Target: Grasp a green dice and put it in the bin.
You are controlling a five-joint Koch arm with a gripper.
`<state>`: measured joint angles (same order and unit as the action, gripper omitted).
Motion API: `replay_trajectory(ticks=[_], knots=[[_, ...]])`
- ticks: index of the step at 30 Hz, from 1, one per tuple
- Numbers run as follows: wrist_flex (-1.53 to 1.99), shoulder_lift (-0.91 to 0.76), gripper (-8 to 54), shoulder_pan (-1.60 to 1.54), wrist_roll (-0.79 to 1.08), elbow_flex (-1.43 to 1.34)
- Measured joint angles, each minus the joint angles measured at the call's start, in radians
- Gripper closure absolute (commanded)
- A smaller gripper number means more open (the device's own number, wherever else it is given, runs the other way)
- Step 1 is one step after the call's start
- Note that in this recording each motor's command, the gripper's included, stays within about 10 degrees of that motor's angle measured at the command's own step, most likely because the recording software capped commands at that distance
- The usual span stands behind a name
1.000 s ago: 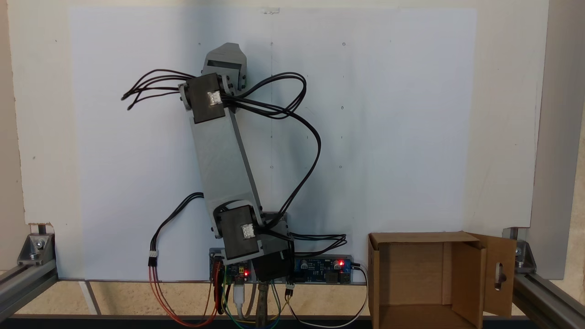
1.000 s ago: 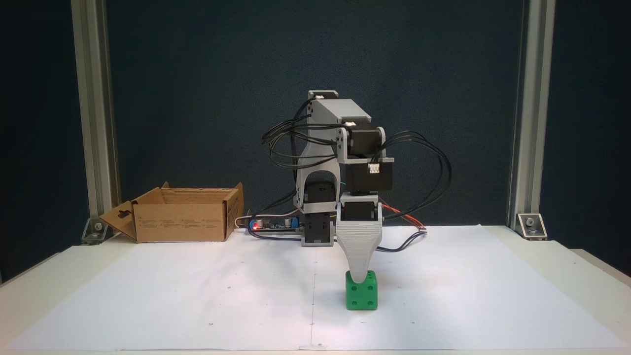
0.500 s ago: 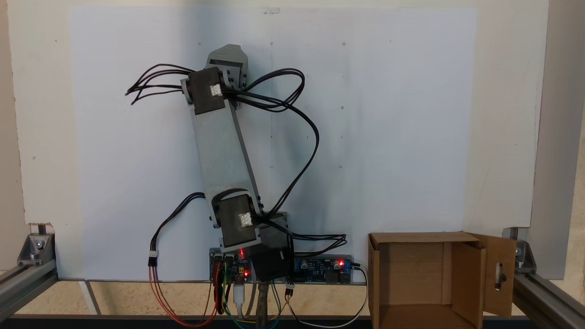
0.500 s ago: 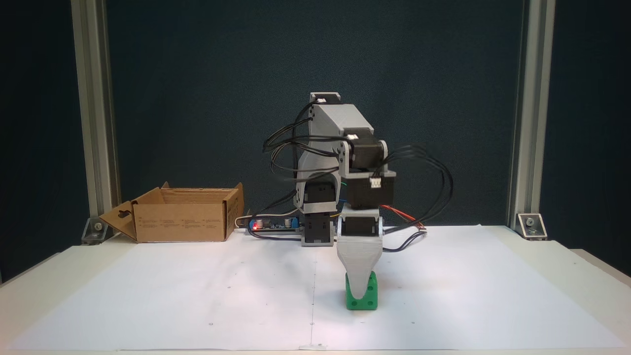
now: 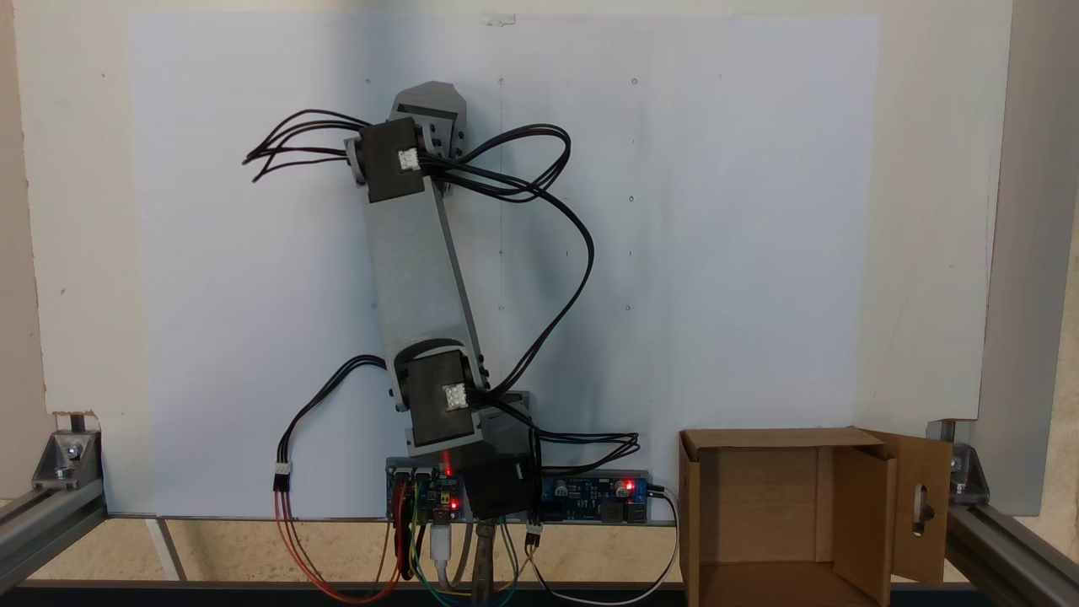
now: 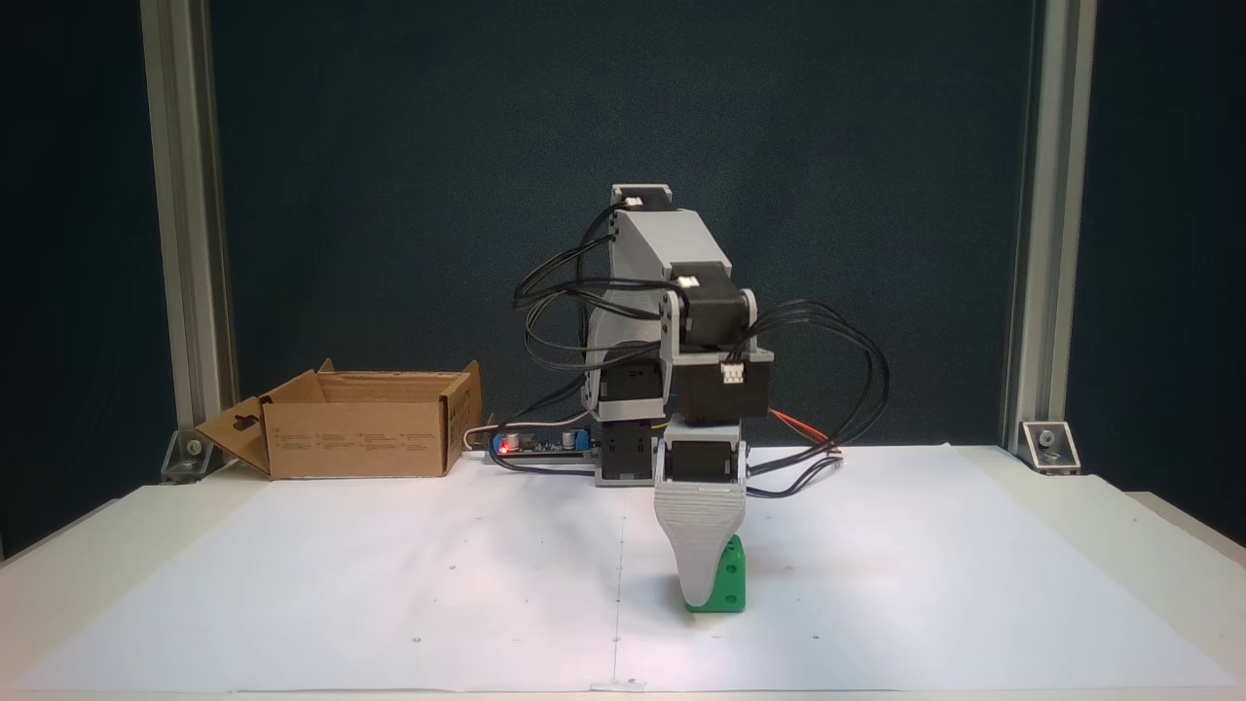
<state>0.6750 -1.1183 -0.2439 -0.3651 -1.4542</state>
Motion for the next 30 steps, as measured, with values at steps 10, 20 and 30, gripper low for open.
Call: replay_trajectory(ticks=[10, 20, 30], knots=[[-0.017, 0.006, 7.4, 0.002, 0.000, 0.000], [-0.021, 0.011, 30.6, 0.000, 0.000, 0.000], [0.009, -0.031, 33.8, 0.018, -0.011, -0.015]])
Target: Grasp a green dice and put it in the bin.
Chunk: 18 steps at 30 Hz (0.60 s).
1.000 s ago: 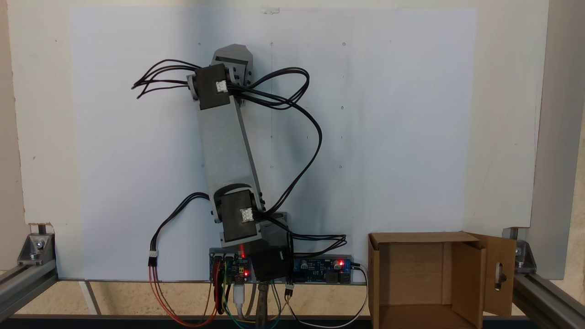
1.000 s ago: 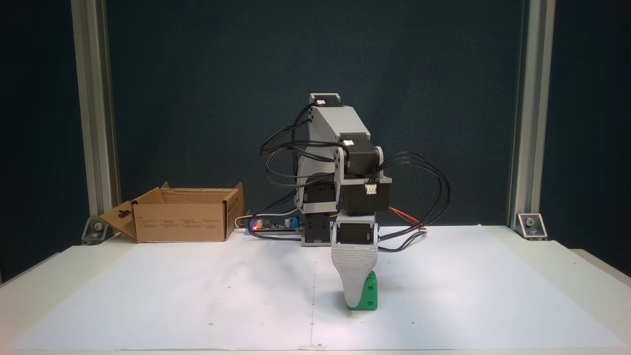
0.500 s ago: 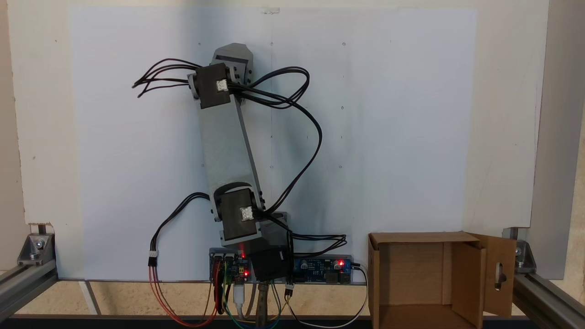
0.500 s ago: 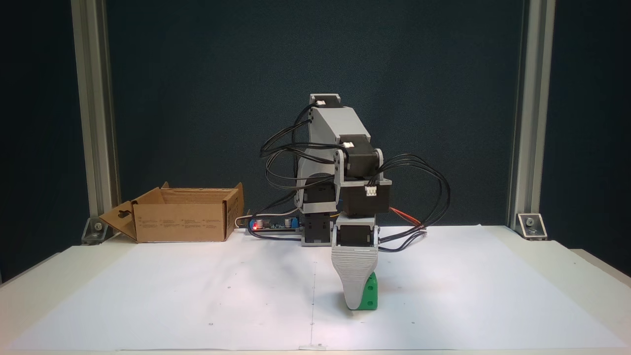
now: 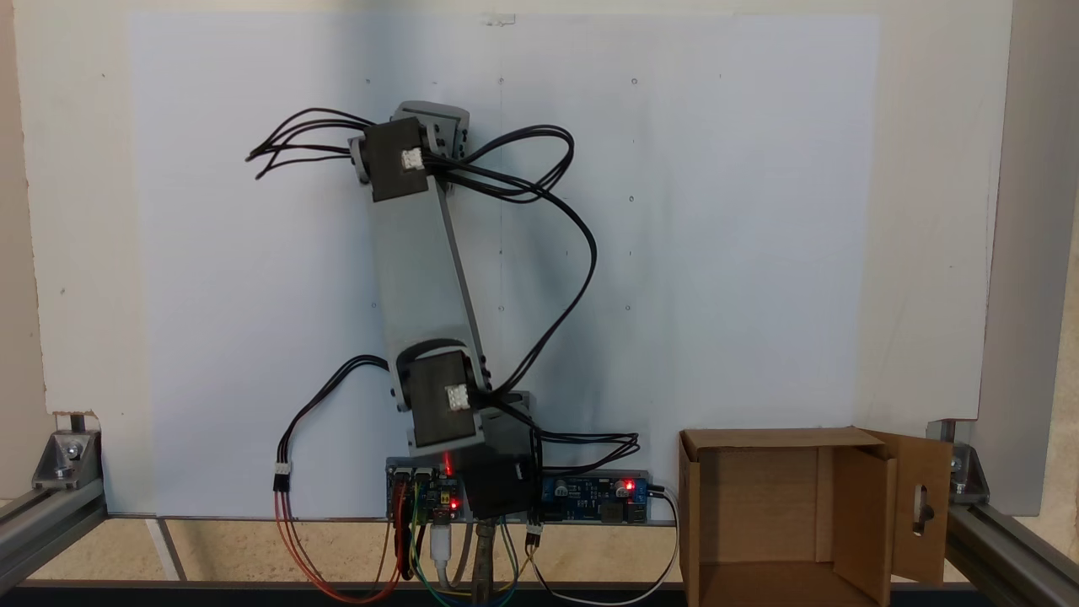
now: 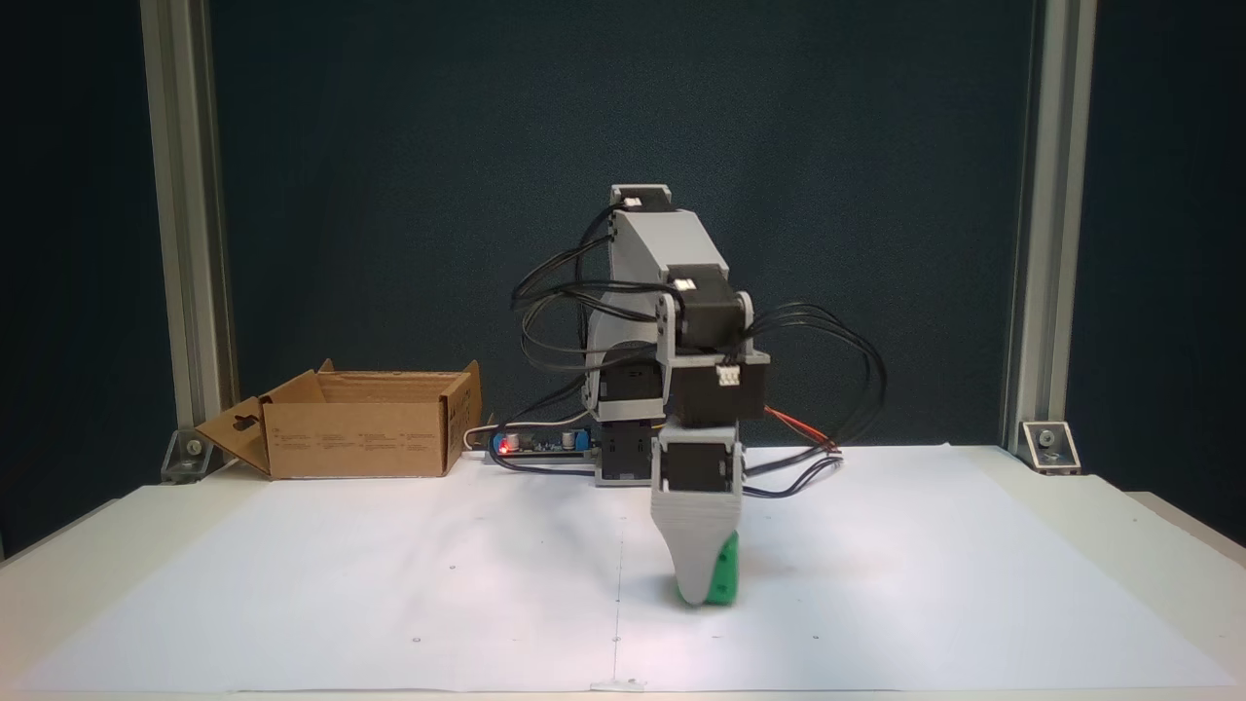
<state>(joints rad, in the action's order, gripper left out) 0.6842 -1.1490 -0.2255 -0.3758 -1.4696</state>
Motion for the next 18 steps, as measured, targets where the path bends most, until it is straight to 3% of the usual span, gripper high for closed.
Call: replay_trajectory(ticks=[12, 18], knots=[[0.328, -0.477, 33.8, 0.124, -0.011, 0.127], [0.411, -0.549, 33.8, 0.359, -0.011, 0.147]])
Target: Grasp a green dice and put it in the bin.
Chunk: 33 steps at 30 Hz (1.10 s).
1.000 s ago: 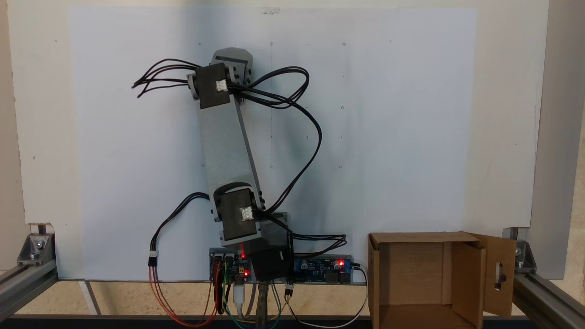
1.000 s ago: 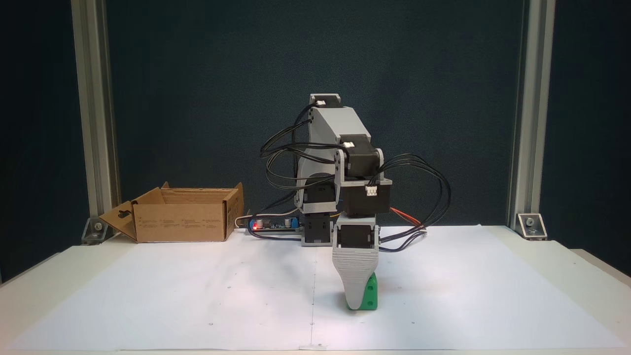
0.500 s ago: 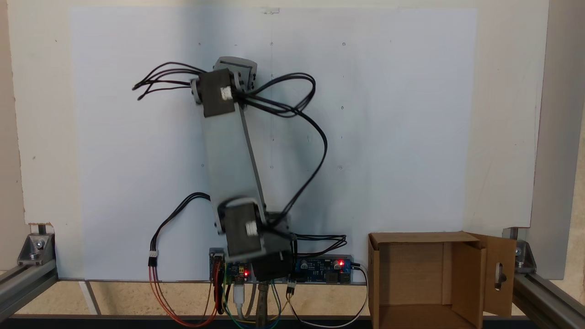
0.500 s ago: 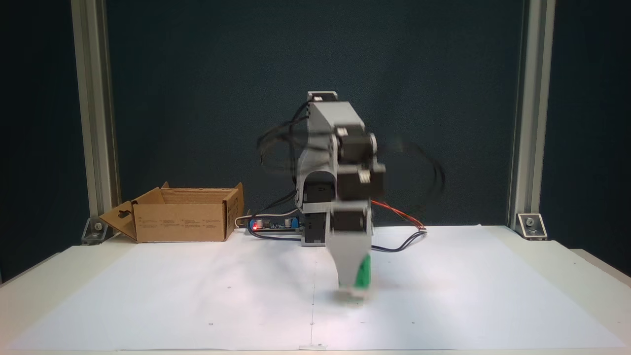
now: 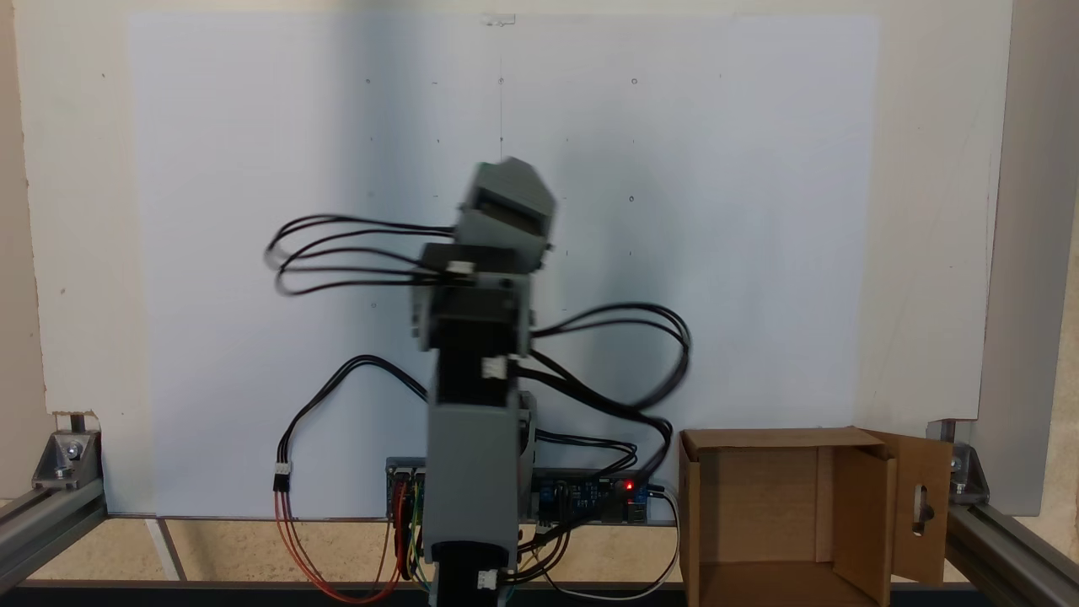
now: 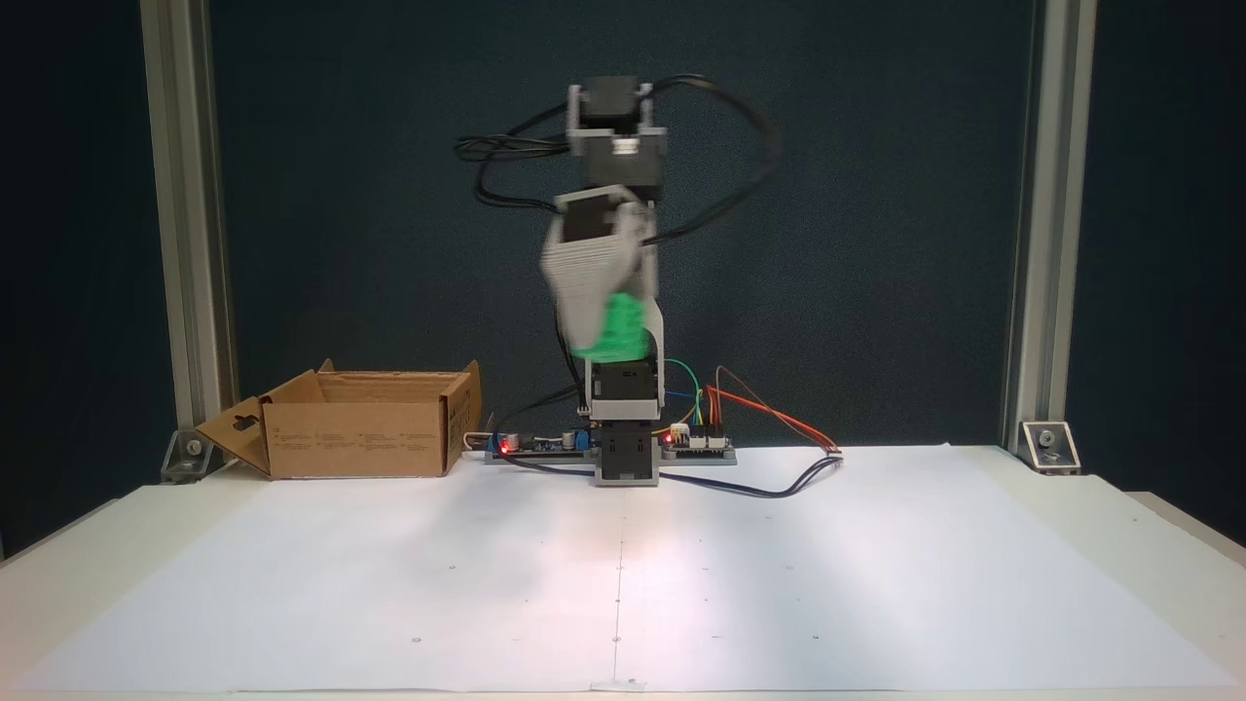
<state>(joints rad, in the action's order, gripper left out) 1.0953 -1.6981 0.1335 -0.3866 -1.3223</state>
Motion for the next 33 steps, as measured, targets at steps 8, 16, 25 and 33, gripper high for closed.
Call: replay_trajectory(ticks=[8, 16, 25, 33], knots=[[0.014, 0.014, 33.8, 0.522, 0.160, -0.040], [0.012, 0.014, 33.8, 1.020, 0.480, -0.040], [-0.009, 0.057, 33.8, 1.485, 0.758, 0.023], [-0.160, 0.341, 33.8, 1.654, 0.779, 0.137]])
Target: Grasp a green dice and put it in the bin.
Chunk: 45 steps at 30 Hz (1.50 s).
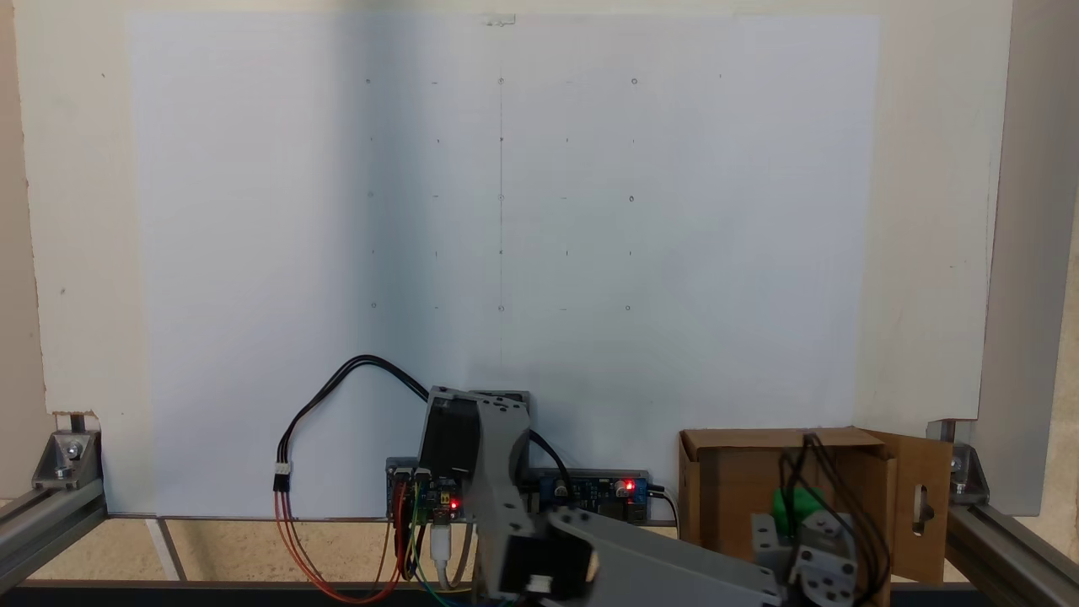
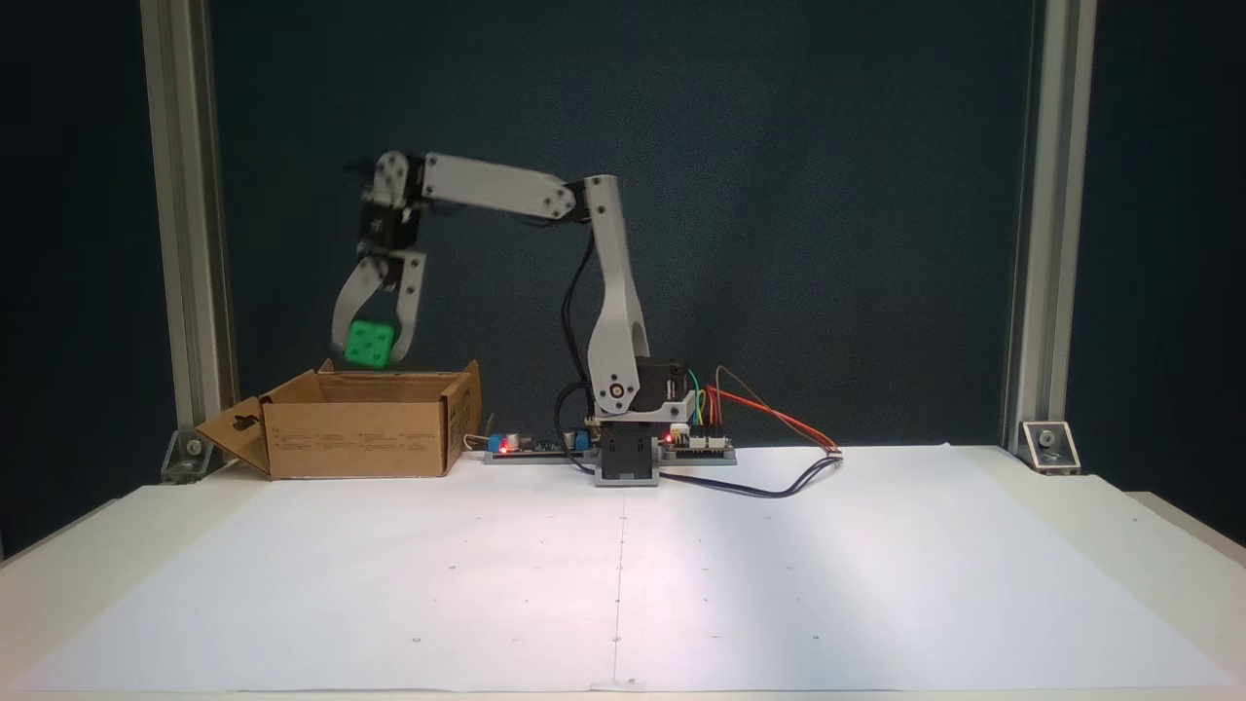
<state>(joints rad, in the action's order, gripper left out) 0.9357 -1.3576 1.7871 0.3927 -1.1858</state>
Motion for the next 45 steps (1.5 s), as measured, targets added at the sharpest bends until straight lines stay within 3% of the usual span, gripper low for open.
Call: replay_trajectory(ticks=[5, 8, 10, 17, 21, 30, 37, 45], knots=[[-0.071, 0.083, 33.0, 0.046, 0.049, 0.002], [-0.069, 0.089, 12.9, 0.052, 0.063, 0.002], [-0.071, 0.092, 8.9, 0.057, 0.064, 0.000], [-0.071, 0.091, 6.2, 0.058, 0.072, 0.002], [-0.060, -0.018, 6.2, -0.072, 0.041, 0.002], [0.017, -0.307, 2.5, -0.686, -0.172, -0.009], [0.017, -0.403, 2.3, -1.137, -0.345, -0.104], [-0.158, -0.520, 2.2, -1.529, -0.362, -0.446]])
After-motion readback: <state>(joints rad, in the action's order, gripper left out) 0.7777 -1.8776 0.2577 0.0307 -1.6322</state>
